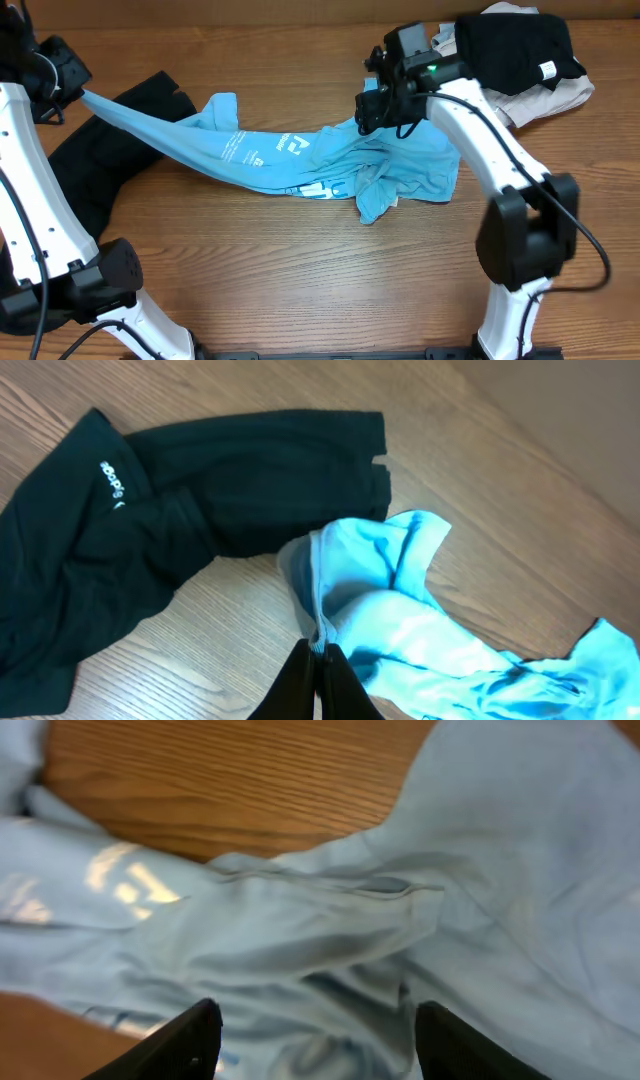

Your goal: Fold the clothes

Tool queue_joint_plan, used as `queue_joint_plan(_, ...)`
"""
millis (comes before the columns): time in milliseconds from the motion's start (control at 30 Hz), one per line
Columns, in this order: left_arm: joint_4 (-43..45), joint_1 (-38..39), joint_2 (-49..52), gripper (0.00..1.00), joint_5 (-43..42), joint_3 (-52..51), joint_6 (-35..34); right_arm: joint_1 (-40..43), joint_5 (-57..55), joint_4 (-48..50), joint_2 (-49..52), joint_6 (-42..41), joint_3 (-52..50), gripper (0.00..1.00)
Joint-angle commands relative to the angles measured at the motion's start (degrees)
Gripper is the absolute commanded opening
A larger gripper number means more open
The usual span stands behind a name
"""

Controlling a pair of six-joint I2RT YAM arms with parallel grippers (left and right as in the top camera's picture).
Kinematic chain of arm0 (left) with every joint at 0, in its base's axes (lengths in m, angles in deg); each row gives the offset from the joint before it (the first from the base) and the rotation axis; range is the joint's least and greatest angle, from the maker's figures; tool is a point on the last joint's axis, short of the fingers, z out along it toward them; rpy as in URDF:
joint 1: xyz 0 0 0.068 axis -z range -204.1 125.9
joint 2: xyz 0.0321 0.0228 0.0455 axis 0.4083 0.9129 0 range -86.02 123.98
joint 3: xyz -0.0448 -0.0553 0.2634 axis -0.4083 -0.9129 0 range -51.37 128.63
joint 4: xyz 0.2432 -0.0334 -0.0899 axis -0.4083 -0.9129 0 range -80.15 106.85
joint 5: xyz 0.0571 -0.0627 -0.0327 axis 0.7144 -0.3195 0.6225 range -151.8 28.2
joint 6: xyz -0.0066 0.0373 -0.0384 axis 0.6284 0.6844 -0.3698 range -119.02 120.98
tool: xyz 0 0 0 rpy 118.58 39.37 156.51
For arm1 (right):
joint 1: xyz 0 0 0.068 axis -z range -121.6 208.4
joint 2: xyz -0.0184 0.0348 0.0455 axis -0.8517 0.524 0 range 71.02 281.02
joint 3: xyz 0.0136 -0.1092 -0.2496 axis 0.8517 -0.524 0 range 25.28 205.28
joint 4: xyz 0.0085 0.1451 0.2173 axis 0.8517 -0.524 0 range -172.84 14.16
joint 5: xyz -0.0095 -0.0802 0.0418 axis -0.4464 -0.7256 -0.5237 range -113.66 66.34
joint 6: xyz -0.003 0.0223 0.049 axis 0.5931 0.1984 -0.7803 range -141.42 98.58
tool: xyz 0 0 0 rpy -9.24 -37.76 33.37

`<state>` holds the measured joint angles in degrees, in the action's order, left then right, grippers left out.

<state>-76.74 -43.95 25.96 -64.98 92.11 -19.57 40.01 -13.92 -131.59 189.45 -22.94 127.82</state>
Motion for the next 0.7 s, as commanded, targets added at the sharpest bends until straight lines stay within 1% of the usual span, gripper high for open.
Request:
queue_joint_plan(0, 1.77, 0.90, 0.24, 0.04, 0.79, -4.00, 1.29, 0.07, -3.87, 1.90, 3.52, -1.97, -0.11, 0.65)
queue_joint_plan(267, 5.42, 1.53, 0.24, 0.04, 0.79, -10.67, 1.29, 0.09, -5.25, 6.16, 8.24, -3.26, -0.11, 0.61)
queue_joint_plan(667, 7.91, 1.55, 0.24, 0.04, 0.83, -12.66, 1.29, 0.09, -6.97, 8.02, 13.05, -3.21, -0.11, 0.52)
